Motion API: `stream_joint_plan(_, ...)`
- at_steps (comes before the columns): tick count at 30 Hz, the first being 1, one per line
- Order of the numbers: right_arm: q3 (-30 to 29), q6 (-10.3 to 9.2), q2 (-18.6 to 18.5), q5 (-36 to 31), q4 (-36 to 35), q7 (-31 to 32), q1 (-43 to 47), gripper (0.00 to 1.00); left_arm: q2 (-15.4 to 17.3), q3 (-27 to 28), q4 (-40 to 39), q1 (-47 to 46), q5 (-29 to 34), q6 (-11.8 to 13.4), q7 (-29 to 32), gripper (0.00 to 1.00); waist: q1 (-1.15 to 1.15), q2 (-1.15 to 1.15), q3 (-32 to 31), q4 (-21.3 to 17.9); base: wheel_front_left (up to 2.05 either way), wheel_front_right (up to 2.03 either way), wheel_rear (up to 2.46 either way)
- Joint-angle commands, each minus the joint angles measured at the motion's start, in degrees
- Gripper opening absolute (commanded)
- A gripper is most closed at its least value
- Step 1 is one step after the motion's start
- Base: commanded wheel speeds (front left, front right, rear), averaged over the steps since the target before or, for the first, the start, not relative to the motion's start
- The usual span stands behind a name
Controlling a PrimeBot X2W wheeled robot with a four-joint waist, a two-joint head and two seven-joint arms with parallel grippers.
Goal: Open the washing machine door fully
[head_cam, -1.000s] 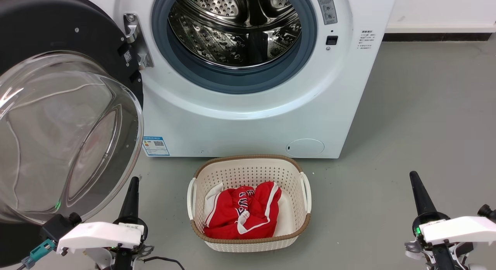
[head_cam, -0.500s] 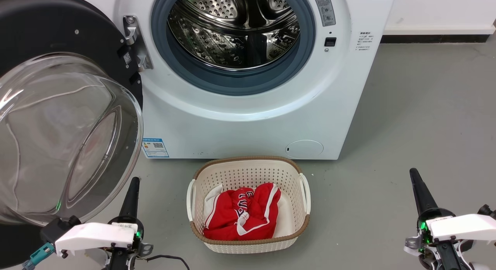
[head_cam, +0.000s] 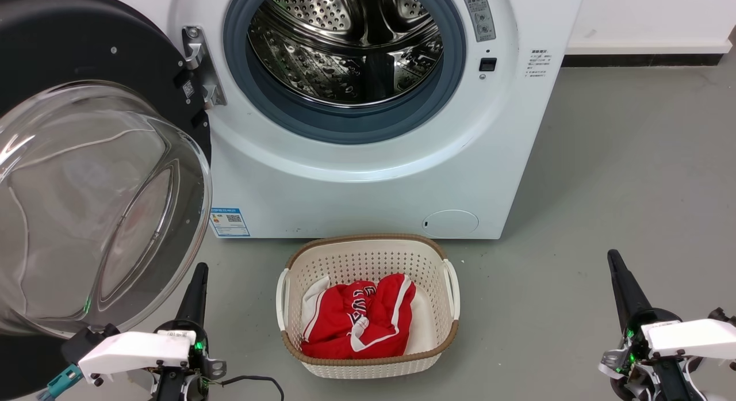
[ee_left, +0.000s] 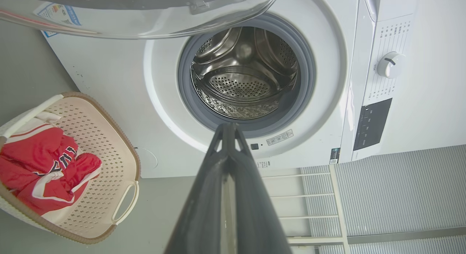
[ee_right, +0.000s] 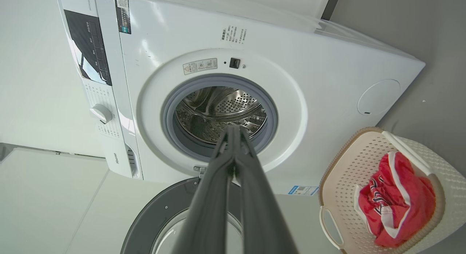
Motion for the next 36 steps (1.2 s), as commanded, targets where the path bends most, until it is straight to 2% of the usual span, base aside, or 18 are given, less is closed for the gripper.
stream_joint_plan(1, -0.15, 0.01, -0.01, 1.72, 0.02, 0.41, -1.32, 0.0, -0.03, 0.18, 0.06, -1.12, -1.53, -0.33, 0.4, 0.0, 0.0, 0.0, -0.06, -0.03, 0.0, 0.0, 0.0)
stream_joint_plan(25, -0.55, 0.0, -0.01, 12.56, 1.0, 2.58, -1.73, 0.0, -0.41, 1.03, 0.89, -1.21, -11.99, -0.52, 3.13, 0.0, 0.0, 0.0, -0.72, -0.38, 0.0, 0.0, 0.0)
stream_joint_plan(36, -0.55, 0.0, -0.01, 12.57, 0.99, 2.57, -1.66, 0.0, -0.41, 1.01, 0.88, -1.17, -12.0, -0.53, 3.14, 0.0, 0.0, 0.0, -0.73, -0.4, 0.0, 0.0, 0.0)
